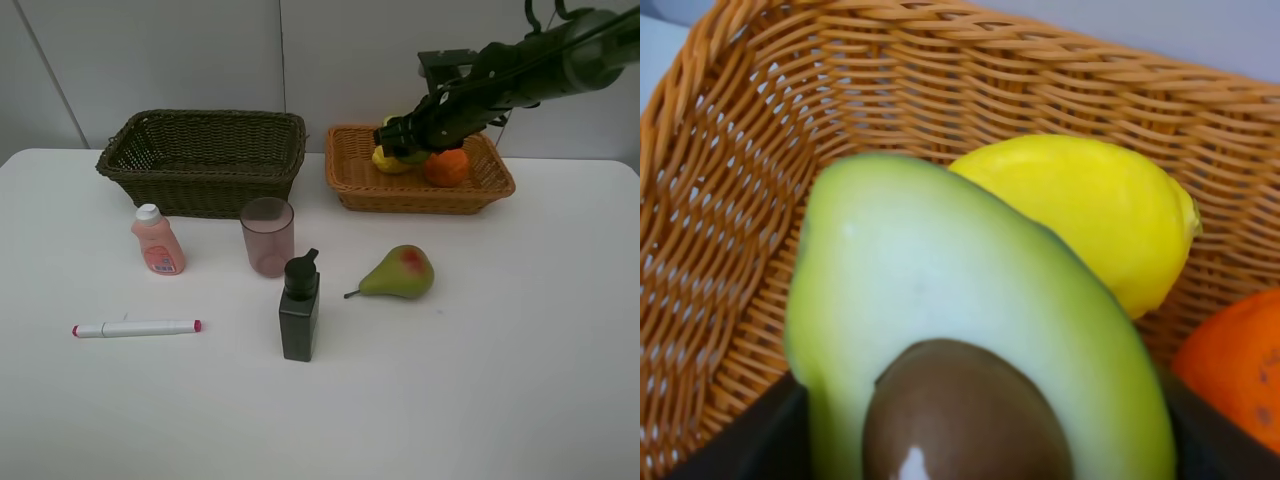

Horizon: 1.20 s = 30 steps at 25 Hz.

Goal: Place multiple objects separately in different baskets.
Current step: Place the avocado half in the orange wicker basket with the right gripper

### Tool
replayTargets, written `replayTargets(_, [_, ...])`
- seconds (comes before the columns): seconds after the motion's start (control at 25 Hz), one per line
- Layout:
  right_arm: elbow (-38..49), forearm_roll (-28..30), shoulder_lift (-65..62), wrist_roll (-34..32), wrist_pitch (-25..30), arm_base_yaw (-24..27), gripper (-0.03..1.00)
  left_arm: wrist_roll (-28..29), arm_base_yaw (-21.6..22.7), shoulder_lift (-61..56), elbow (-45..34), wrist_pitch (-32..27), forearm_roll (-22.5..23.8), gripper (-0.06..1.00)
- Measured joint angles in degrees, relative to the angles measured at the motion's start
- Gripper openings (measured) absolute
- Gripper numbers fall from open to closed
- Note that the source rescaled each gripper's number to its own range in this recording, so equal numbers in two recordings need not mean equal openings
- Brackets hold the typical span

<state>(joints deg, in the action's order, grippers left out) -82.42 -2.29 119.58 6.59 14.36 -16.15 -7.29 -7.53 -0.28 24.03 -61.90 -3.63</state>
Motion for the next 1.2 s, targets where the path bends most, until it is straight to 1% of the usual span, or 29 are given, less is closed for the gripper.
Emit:
replayTargets(0.2, [0.0, 0.0, 0.0, -3.4, 0.0, 0.0, 0.03, 0.0, 0.0, 0.0, 0.0, 0.0, 0.0, 1.00])
replayTargets(0.24, [0.0, 0.2, 0.0, -3.8, 0.0, 0.0, 0.06, 0.0, 0.0, 0.0, 0.0, 0.0, 0.0, 1.00])
replayTargets(0.28, [0.0, 0.6, 0.0, -4.0, 0.0, 0.0, 0.21, 0.0, 0.0, 0.0, 0.0, 0.0, 0.0, 1.00])
replayTargets(0.32, [0.0, 1.2, 0.0, -4.0, 0.0, 0.0, 0.40, 0.0, 0.0, 0.0, 0.0, 0.0, 0.0, 1.00])
replayTargets(0.36, [0.0, 1.7, 0.0, -4.1, 0.0, 0.0, 0.64, 0.0, 0.0, 0.0, 0.0, 0.0, 0.0, 1.00])
replayTargets(0.4, [0.0, 1.7, 0.0, -4.2, 0.0, 0.0, 0.79, 0.0, 0.0, 0.0, 0.0, 0.0, 0.0, 1.00])
replayTargets(0.44, [0.0, 1.6, 0.0, -4.4, 0.0, 0.0, 0.87, 0.0, 0.0, 0.0, 0.0, 0.0, 0.0, 1.00])
replayTargets(0.48, [0.0, 1.3, 0.0, -4.4, 0.0, 0.0, 0.92, 0.0, 0.0, 0.0, 0.0, 0.0, 0.0, 1.00])
replayTargets(0.56, [0.0, 1.0, 0.0, -4.5, 0.0, 0.0, 0.97, 0.0, 0.0, 0.0, 0.0, 0.0, 0.0, 1.00])
replayTargets(0.72, [0.0, 0.9, 0.0, -4.5, 0.3, 0.0, 1.00, 0.0, 0.0, 0.0, 0.0, 0.0, 0.0, 1.00])
replayTargets(1.0, [0.0, 0.9, -0.4, -4.5, 1.8, 0.0, 1.00, 0.0, 0.0, 0.0, 0.0, 0.0, 0.0, 1.00])
replayTargets(1.2, [0.0, 1.6, -3.9, -4.4, 5.3, 0.0, 1.00, 0.0, 0.0, 0.0, 0.0, 0.0, 0.0, 1.00])
